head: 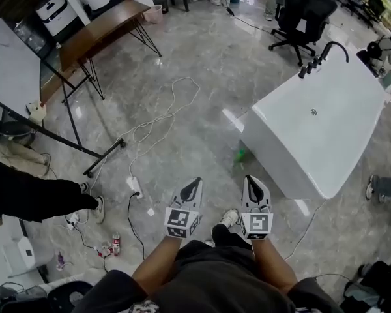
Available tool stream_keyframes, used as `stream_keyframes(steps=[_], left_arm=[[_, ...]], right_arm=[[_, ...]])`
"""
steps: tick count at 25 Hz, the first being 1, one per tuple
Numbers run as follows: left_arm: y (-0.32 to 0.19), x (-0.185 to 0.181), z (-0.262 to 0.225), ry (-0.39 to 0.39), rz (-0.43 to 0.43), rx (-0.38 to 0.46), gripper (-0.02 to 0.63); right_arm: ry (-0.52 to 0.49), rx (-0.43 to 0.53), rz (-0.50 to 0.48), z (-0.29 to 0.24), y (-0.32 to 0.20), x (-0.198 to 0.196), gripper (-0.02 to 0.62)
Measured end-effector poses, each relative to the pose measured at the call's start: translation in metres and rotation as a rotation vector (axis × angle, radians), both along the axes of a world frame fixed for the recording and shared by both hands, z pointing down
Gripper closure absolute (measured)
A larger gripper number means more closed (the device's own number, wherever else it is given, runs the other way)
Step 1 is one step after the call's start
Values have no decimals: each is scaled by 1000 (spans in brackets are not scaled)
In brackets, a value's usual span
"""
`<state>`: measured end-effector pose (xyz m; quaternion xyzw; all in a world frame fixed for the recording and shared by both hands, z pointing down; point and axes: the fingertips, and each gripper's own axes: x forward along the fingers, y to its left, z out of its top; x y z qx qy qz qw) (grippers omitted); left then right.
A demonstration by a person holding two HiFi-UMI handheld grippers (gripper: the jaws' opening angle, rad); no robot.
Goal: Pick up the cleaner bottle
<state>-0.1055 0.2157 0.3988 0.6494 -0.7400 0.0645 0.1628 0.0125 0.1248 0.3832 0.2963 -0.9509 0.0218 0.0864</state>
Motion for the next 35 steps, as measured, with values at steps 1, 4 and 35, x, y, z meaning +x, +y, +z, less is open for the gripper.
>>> stream_keyframes(steps=[1, 4, 35], left_arm=[[-10, -3, -1, -4, 9, 1, 600], [-35, -12, -1, -18, 34, -4, 600], [-236, -39, 41, -2, 604, -60, 600]], right_arm=[[2, 0, 6, 0, -6, 1, 578], [13, -6, 27, 2, -21, 3, 578], [74, -18, 609, 18, -126, 7, 578]])
